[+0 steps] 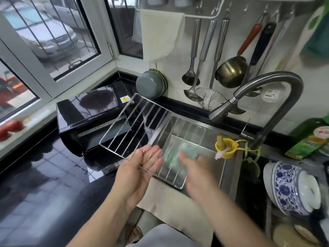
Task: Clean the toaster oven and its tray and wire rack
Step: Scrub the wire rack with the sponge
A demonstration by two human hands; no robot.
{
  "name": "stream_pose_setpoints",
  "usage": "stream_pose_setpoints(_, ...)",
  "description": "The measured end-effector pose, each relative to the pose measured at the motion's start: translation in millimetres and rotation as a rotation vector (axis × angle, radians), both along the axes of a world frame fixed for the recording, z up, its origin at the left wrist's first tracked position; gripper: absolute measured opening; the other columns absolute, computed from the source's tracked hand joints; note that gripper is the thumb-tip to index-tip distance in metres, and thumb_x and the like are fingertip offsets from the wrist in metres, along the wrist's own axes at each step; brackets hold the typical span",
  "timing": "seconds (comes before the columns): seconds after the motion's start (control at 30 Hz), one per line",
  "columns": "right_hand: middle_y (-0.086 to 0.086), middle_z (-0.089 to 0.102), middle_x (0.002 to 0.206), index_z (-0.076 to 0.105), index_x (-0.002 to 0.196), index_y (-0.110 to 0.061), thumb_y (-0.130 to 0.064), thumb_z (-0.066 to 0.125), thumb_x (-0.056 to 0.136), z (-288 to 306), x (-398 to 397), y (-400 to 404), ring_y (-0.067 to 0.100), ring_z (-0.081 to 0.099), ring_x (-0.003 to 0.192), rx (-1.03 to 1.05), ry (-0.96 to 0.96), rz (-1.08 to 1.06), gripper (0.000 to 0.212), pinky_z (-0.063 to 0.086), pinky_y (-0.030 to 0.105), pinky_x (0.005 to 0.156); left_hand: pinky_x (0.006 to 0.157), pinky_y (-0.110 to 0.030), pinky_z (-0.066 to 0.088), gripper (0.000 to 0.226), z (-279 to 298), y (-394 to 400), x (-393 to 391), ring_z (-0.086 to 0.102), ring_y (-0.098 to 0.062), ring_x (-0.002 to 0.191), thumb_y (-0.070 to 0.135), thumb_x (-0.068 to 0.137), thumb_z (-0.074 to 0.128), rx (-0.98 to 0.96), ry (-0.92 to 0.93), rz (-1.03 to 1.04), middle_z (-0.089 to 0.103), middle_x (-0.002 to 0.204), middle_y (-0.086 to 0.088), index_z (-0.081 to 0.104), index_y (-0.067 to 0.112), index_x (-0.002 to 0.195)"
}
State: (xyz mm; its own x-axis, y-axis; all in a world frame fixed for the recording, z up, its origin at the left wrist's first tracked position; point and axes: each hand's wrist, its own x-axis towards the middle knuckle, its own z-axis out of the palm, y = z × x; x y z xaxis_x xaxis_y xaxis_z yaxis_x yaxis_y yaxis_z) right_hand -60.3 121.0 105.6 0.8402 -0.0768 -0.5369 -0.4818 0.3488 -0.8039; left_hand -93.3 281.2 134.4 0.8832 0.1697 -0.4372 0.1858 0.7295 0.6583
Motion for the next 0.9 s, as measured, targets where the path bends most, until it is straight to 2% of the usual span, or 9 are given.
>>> stream_pose_setpoints(0.13, 0.017, 0.076, 0.098, 0.073, 0.102, -0.004, -0.01, 0.076, 0.086, -12, -49, 31, 0.031, 0.074, 0.09, 0.174, 0.136, 0.214, 0.017, 0.061, 0.045, 0.076, 0.077, -0.037, 0.064, 0.036, 2, 8, 8, 0.074, -0.034, 0.112, 0.024, 0.113, 0.038, 0.037, 0.005, 0.025, 0.073, 0.12, -0.026, 0.059, -0.004, 0.119)
stream_pose_setpoints(0.2, 0.015, 0.076, 0.1, 0.073, 0.098, -0.007, -0.011, 0.075, 0.088, 1, -20, 11, 0.027, 0.074, 0.089, 0.109, 0.068, 0.144, 0.011, 0.06, 0.044, 0.081, 0.073, -0.037, 0.064, 0.035, 5, 15, 8, 0.075, -0.033, 0.11, 0.023, 0.113, 0.039, 0.092, 0.018, -0.056, 0.074, 0.119, -0.024, 0.061, -0.004, 0.119)
stream_pose_setpoints(0.3, 0.011, 0.068, 0.119, 0.063, 0.111, -0.014, -0.025, 0.076, 0.087, 32, 42, -41, 0.027, 0.068, 0.105, 0.028, -0.008, -0.041, 0.03, 0.054, 0.049, 0.097, 0.073, -0.038, 0.064, 0.035, 7, 20, 4, 0.074, -0.035, 0.111, 0.021, 0.112, 0.041, 0.133, 0.021, -0.146, 0.073, 0.121, -0.025, 0.062, -0.006, 0.121)
stream_pose_setpoints(0.4, 0.003, 0.066, 0.115, 0.06, 0.108, -0.024, -0.034, 0.076, 0.087, 40, 41, -42, 0.026, 0.065, 0.106, -0.12, -0.032, -0.022, 0.028, 0.052, 0.051, 0.098, 0.075, -0.038, 0.064, 0.035, 8, 11, 6, 0.074, -0.036, 0.111, 0.019, 0.113, 0.04, 0.107, 0.026, -0.132, 0.073, 0.12, -0.027, 0.062, -0.008, 0.12)
stream_pose_setpoints(0.5, 0.005, 0.077, 0.102, 0.072, 0.103, -0.017, -0.024, 0.077, 0.086, 13, -16, 7, 0.029, 0.072, 0.101, 0.055, 0.015, 0.077, 0.019, 0.057, 0.051, 0.092, 0.077, -0.037, 0.064, 0.037, 12, 0, 13, 0.074, -0.036, 0.111, 0.02, 0.114, 0.036, 0.042, -0.002, -0.037, 0.072, 0.119, -0.028, 0.058, -0.009, 0.122)
stream_pose_setpoints(0.6, 0.019, 0.075, 0.105, 0.073, 0.104, -0.004, -0.014, 0.075, 0.088, -1, -36, 20, 0.033, 0.073, 0.097, 0.237, 0.085, 0.191, 0.019, 0.059, 0.05, 0.085, 0.077, -0.038, 0.064, 0.037, 15, 8, 16, 0.074, -0.036, 0.109, 0.019, 0.114, 0.037, 0.1, -0.005, -0.072, 0.073, 0.118, -0.028, 0.06, -0.009, 0.122)
stream_pose_setpoints(0.7, 0.013, 0.076, 0.103, 0.065, 0.112, -0.006, -0.014, 0.07, 0.091, -1, 10, -25, 0.025, 0.075, 0.095, 0.26, 0.016, -0.065, 0.023, 0.059, 0.043, 0.085, 0.076, -0.04, 0.065, 0.033, 14, 21, 9, 0.076, -0.037, 0.103, 0.017, 0.113, 0.039, 0.194, 0.046, -0.165, 0.073, 0.114, -0.03, 0.063, -0.005, 0.12)
stream_pose_setpoints(0.77, 0.011, 0.075, 0.11, 0.061, 0.121, -0.007, -0.013, 0.066, 0.094, 1, 43, -66, 0.025, 0.073, 0.1, 0.221, -0.041, -0.19, 0.028, 0.058, 0.046, 0.089, 0.076, -0.042, 0.065, 0.03, 10, 24, 3, 0.075, -0.04, 0.103, 0.015, 0.113, 0.038, 0.204, 0.08, -0.196, 0.072, 0.115, -0.032, 0.061, -0.002, 0.123)
stream_pose_setpoints(0.9, 0.013, 0.071, 0.117, 0.063, 0.117, -0.012, -0.013, 0.067, 0.094, -7, 47, -106, 0.025, 0.072, 0.102, -0.103, -0.133, -0.081, 0.023, 0.058, 0.046, 0.089, 0.088, -0.05, 0.063, 0.037, 3, 32, -2, 0.072, -0.046, 0.108, 0.003, 0.11, 0.031, 0.179, 0.072, -0.181, 0.07, 0.118, -0.034, 0.059, 0.004, 0.134)
